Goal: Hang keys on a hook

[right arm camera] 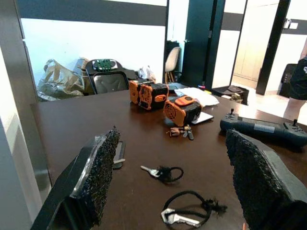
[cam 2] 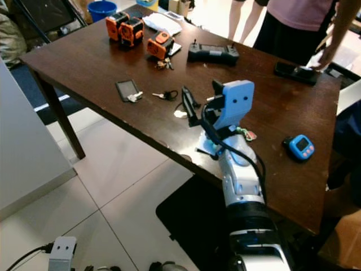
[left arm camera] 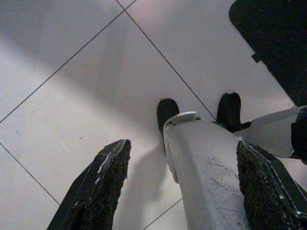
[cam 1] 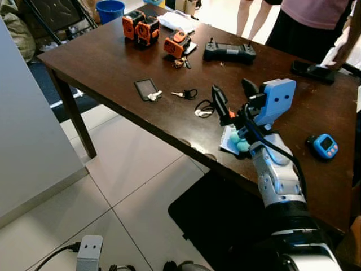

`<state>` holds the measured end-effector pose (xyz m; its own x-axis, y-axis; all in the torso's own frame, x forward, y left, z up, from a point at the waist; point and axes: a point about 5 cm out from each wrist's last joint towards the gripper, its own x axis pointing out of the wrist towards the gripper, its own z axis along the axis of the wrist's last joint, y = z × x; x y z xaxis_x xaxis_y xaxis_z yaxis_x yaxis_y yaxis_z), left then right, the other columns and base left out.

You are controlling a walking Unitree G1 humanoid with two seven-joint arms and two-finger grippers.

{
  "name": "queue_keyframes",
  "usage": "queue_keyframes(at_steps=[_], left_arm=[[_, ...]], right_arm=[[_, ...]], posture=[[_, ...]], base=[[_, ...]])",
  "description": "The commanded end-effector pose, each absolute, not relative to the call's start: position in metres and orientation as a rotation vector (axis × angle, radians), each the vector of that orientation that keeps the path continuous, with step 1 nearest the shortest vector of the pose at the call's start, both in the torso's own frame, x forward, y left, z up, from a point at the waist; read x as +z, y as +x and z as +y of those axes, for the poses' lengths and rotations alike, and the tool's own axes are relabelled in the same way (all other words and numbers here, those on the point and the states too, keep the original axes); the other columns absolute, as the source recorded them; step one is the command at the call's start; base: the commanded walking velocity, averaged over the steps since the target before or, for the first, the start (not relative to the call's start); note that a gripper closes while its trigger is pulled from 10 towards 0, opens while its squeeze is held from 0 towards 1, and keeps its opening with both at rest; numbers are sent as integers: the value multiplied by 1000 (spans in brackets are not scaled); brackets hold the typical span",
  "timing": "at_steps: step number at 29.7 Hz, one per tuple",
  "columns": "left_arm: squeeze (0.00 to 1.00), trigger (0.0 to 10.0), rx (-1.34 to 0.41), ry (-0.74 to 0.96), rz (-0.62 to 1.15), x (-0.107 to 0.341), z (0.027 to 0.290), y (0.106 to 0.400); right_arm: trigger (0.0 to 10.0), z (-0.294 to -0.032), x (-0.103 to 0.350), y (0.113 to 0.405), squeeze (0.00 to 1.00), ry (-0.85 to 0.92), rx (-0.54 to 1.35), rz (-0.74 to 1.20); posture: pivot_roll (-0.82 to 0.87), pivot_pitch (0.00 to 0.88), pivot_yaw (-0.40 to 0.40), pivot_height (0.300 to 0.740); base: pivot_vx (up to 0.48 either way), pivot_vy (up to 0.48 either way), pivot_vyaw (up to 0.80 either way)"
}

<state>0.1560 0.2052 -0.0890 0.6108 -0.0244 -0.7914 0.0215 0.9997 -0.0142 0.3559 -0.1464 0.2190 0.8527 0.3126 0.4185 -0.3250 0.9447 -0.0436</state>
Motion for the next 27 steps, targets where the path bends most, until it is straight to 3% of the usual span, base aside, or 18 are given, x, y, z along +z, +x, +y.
queue_keyframes(at_steps=[1, 27], left_arm=[[0, 10000, -53, -22, 983, -97, 199, 139], [0, 10000, -49, -3, 1018, -101, 200, 129]], right_arm=[[10000, -147, 217, 355, 0, 25, 330, -423], [10000, -143, 215, 356, 0, 24, 357, -395]], posture=[[-59, 120, -35, 740], [-53, 117, -39, 740]], base=[[386, 0, 0], [393, 0, 0]])
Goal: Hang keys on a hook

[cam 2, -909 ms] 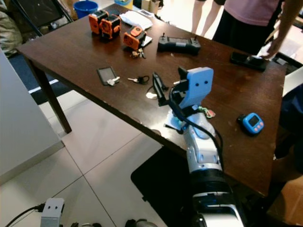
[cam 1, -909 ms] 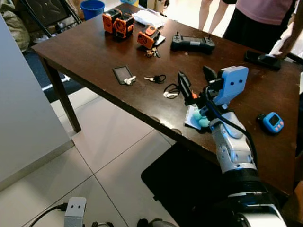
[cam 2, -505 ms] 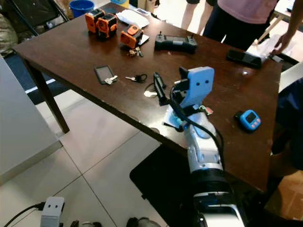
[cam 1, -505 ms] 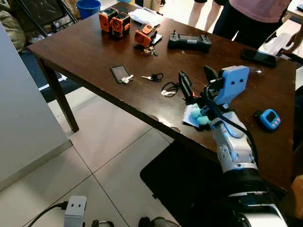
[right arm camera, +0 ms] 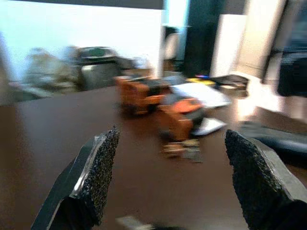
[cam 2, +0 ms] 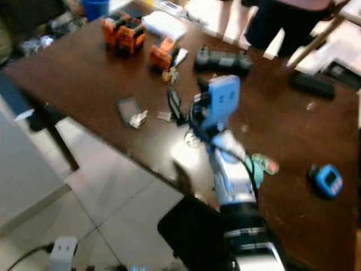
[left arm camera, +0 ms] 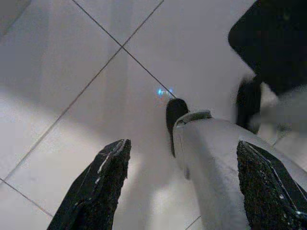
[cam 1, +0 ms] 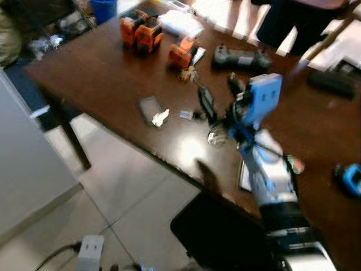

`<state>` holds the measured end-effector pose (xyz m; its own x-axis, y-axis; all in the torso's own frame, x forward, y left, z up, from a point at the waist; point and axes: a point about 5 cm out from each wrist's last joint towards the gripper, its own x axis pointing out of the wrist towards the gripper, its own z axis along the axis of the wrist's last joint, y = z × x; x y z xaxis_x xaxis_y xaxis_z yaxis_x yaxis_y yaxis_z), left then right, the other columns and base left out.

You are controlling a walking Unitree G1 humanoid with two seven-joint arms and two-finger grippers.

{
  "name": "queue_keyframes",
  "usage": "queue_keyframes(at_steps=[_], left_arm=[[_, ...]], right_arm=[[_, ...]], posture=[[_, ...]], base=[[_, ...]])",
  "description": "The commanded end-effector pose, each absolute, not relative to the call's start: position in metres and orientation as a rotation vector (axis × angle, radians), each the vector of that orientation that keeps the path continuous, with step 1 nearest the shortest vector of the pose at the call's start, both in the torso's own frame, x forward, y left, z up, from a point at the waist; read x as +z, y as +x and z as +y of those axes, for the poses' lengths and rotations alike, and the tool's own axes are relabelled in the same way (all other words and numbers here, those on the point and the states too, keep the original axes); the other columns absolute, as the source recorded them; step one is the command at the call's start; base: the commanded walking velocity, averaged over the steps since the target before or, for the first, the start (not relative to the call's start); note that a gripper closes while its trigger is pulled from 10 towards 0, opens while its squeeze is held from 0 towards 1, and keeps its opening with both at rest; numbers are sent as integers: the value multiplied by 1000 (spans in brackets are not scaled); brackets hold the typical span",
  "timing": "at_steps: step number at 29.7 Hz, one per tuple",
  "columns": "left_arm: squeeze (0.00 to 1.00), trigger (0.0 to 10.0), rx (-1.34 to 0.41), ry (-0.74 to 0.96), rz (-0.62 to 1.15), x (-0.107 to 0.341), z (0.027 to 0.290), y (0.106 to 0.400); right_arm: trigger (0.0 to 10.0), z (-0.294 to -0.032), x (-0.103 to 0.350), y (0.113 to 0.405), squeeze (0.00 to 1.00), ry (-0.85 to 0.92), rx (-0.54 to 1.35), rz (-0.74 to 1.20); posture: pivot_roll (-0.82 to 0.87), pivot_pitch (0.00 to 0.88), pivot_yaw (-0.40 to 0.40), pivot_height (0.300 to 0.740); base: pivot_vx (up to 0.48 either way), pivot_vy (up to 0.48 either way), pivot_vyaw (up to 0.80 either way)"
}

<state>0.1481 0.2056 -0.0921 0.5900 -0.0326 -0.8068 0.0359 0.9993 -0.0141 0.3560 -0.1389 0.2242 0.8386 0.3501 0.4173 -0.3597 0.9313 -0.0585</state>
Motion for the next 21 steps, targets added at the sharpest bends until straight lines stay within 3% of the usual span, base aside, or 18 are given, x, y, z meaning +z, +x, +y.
queue_keyframes(at_steps=[1, 10, 12, 15, 17, 21], left_arm=[[0, 10000, -49, -3, 1018, -101, 200, 129], [0, 10000, -48, -10, 1014, -101, 199, 128], [0, 10000, -54, -13, 1016, -101, 199, 128], [0, 10000, -72, -9, 1022, -102, 197, 127], [0, 10000, -80, -7, 1023, -102, 197, 126], [0, 10000, -89, -3, 1025, -102, 197, 124]], right_arm=[[10000, -143, 215, 356, 0, 24, 357, -395], [10000, -154, 185, 362, 0, -51, 287, -209], [10000, -158, 180, 362, 0, -27, 276, -181], [10000, -166, 153, 360, 0, 61, 286, 16], [10000, -182, 140, 358, 0, 115, 197, 98], [10000, -196, 137, 355, 0, 180, 139, 102]], posture=[[-53, 117, -39, 740], [-53, 110, -41, 740], [-55, 111, -40, 740], [-58, 111, -40, 740], [-56, 119, -43, 740], [-58, 126, -42, 740]], base=[[0, 0, 0], [0, 0, 0], [0, 0, 0], [0, 0, 0], [0, 0, 0], [0, 0, 0]])
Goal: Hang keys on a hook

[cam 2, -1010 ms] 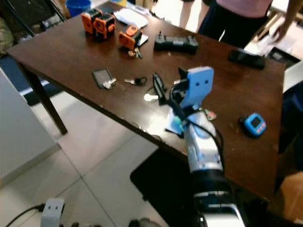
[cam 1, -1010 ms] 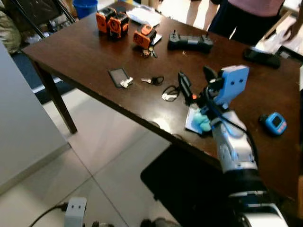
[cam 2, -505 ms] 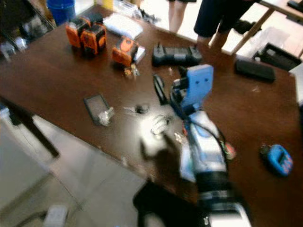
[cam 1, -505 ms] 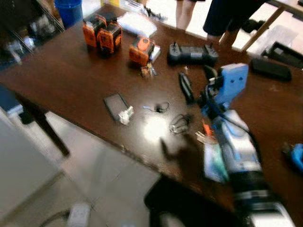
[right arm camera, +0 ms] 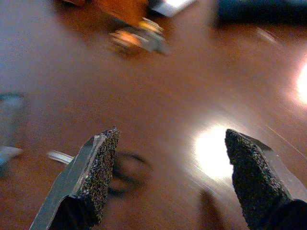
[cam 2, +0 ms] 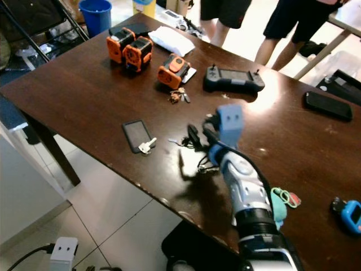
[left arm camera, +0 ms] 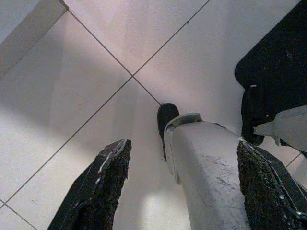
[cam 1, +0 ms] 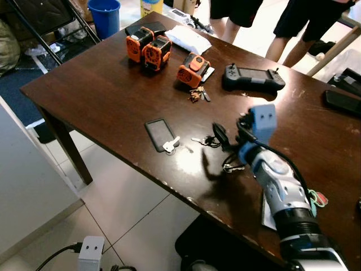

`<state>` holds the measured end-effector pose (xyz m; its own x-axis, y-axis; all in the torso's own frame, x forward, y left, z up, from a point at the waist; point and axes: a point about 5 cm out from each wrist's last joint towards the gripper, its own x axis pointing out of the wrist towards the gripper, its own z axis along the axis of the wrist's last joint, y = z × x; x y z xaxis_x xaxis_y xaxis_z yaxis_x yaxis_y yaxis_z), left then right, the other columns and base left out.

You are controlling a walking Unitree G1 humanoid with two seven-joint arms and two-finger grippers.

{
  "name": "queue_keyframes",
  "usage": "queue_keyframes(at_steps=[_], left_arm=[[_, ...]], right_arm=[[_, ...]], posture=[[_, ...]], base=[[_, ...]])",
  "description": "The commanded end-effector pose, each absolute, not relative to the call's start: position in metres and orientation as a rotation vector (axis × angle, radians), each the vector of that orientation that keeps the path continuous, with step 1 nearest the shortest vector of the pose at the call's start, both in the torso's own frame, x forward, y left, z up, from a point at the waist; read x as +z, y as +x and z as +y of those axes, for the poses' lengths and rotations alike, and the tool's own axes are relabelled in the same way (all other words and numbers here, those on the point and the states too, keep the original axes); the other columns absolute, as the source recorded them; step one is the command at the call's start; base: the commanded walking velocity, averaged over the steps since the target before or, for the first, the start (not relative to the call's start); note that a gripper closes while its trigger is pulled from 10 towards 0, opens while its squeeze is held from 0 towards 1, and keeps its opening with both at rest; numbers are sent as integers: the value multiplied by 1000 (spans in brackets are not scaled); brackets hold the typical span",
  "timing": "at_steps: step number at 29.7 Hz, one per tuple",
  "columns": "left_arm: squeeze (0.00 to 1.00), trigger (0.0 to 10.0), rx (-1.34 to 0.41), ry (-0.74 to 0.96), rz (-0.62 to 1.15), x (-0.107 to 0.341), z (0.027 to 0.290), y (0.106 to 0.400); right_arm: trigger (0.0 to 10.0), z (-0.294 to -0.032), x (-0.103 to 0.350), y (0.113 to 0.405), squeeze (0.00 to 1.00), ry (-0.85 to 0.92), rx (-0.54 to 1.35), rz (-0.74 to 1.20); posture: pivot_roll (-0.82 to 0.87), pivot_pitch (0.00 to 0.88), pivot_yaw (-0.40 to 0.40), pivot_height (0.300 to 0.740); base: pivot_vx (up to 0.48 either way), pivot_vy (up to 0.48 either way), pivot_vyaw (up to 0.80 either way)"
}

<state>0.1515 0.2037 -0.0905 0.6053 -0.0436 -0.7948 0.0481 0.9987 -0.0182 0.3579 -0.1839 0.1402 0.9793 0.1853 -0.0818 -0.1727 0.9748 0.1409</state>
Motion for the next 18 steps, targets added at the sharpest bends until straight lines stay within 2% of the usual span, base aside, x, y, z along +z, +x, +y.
queue_keyframes(at_steps=[1, 12, 18], left_arm=[[0, 10000, -89, -3, 1025, -102, 197, 124], [0, 10000, -111, 27, 1056, -105, 201, 110], [0, 10000, -118, 36, 1056, -105, 202, 111]], right_arm=[[10000, -196, 137, 355, 0, 180, 139, 102], [10000, -199, 139, 345, 0, 418, 267, 12], [10000, -199, 131, 344, 0, 436, 277, 59]], posture=[[-58, 126, -42, 740], [-73, 159, -21, 740], [-72, 159, -13, 740]], base=[[0, 0, 0], [0, 0, 0], [0, 0, 0]])
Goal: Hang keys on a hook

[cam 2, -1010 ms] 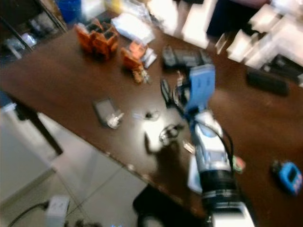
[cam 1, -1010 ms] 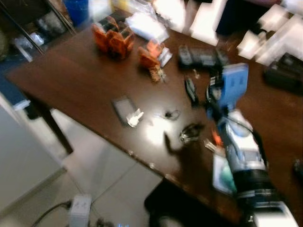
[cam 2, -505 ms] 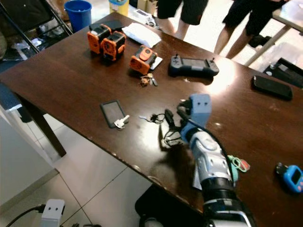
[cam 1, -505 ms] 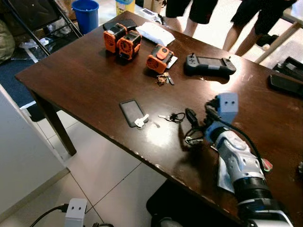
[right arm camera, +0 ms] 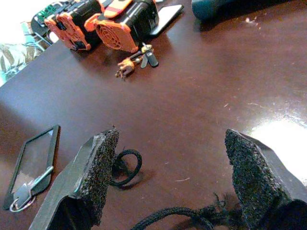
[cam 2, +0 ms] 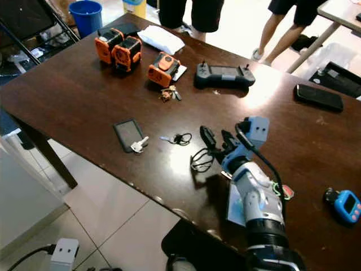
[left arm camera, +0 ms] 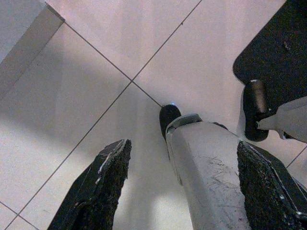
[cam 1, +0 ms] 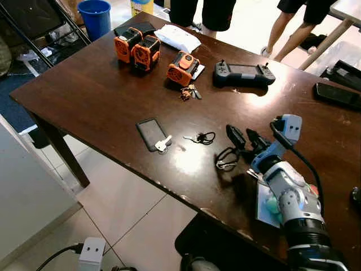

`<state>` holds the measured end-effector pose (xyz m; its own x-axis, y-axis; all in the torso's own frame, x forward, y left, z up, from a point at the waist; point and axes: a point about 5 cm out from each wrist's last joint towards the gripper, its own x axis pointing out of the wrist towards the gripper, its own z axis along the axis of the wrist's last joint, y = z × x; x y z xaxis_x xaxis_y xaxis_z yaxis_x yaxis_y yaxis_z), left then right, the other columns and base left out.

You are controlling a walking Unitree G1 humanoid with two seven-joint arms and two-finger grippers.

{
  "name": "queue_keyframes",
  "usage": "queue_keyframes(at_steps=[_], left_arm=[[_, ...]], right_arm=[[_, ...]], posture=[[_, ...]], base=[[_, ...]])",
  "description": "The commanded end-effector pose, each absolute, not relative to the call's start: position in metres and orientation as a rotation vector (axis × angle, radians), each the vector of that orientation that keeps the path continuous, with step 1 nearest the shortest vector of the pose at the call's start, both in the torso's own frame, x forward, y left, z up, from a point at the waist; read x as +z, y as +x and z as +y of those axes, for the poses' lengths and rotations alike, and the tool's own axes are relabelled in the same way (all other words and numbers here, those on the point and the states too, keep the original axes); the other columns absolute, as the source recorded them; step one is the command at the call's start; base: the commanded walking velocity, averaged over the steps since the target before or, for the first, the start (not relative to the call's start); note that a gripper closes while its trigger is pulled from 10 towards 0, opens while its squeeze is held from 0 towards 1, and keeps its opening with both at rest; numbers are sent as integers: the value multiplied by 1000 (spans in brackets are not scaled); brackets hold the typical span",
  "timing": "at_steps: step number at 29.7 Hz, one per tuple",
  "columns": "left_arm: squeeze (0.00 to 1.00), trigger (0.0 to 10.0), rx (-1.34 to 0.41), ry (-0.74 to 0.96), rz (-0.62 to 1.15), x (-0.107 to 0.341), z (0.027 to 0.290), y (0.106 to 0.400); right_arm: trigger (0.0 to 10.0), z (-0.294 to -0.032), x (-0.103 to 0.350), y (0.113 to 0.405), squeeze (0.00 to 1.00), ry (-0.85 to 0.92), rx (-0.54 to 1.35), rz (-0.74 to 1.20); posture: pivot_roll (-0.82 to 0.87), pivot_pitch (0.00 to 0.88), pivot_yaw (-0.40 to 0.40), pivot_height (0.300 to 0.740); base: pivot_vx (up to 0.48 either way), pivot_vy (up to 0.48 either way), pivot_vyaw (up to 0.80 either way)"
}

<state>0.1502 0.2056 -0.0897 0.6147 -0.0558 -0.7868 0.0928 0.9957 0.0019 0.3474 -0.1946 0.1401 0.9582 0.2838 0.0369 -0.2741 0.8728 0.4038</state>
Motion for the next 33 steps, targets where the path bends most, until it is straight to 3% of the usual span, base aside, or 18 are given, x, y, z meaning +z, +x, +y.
queue_keyframes(at_steps=[1, 3, 4, 6, 7, 8, 9, 14, 15, 17, 33], left_arm=[[0, 10000, -121, 40, 1056, -105, 202, 111], [0, 10000, -121, 40, 1056, -105, 202, 111], [0, 10000, -130, 48, 1059, -105, 202, 110], [0, 10000, -135, 52, 1060, -105, 202, 110], [0, 10000, -137, 54, 1060, -105, 202, 109], [0, 10000, -137, 54, 1060, -105, 202, 109], [0, 10000, -138, 54, 1060, -106, 201, 108], [0, 10000, -141, 55, 1061, -106, 201, 106], [0, 10000, -143, 55, 1063, -106, 200, 105], [0, 10000, -145, 56, 1064, -107, 200, 104], [0, 10000, -163, 60, 1050, -106, 198, 104]], right_arm=[[10000, -199, 130, 346, 0, 437, 283, 75], [10000, -199, 130, 346, 0, 437, 283, 75], [4824, -199, 132, 348, 0, 435, 289, 76], [4431, -199, 133, 351, 0, 427, 291, 74], [1294, -201, 135, 353, 0, 425, 289, 73], [1294, -201, 135, 353, 0, 425, 289, 73], [0, -200, 136, 354, 0, 423, 300, 70], [235, -194, 140, 356, 0, 422, 341, 59], [9490, -188, 142, 358, 0, 413, 368, 59], [10000, -181, 145, 361, 0, 397, 399, 69], [9843, -171, 142, 362, 0, 405, 553, 196]], posture=[[-72, 173, -7, 740], [-72, 173, -7, 740], [-71, 173, -4, 740], [-71, 176, -4, 740], [-71, 179, -4, 740], [-71, 179, -4, 740], [-68, 186, -1, 740], [-69, 193, 3, 740], [-68, 196, 5, 740], [-67, 199, 5, 740], [-53, 210, 0, 740]], base=[[0, 0, 0], [0, 0, 0], [0, 0, 0], [0, 0, 0], [0, 0, 0], [0, 0, 0], [0, 0, 0], [0, 0, 0], [0, 0, 0], [0, 0, 0], [0, 0, 0]])
